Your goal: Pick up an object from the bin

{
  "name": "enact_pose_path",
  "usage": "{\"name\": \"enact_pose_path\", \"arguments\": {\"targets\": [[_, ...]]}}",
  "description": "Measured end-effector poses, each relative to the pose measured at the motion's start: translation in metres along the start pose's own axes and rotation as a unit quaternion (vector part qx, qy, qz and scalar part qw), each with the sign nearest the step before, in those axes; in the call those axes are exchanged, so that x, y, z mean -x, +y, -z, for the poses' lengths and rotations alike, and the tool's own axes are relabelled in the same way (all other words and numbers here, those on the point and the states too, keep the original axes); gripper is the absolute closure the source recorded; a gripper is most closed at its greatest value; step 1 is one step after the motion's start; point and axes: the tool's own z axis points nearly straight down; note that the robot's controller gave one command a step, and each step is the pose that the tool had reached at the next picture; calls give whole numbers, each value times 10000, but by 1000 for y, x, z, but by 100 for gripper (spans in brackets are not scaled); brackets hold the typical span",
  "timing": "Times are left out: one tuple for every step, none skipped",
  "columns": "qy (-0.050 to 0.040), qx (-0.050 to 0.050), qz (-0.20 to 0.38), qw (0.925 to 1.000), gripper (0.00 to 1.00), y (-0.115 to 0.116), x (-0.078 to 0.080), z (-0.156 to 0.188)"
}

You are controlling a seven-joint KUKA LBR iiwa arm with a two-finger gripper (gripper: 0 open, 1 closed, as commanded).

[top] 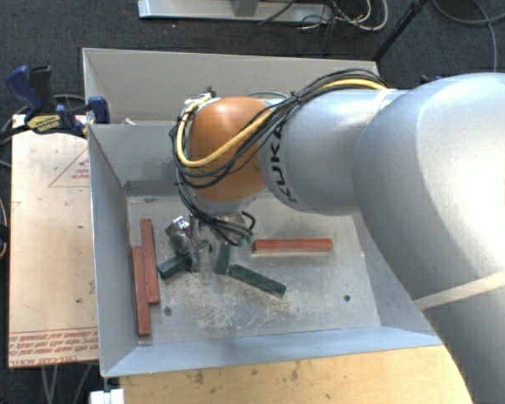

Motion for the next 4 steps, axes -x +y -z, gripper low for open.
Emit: {"name": "enact_pose_path", "arguments": {"targets": [[-2, -1, 25, 10000, 100, 0, 0, 1], [4, -2, 34, 10000, 100, 0, 0, 4], [0, -1, 26, 10000, 100, 0, 0, 10], [-3, -3, 22, 10000, 100, 0, 0, 15]]}}
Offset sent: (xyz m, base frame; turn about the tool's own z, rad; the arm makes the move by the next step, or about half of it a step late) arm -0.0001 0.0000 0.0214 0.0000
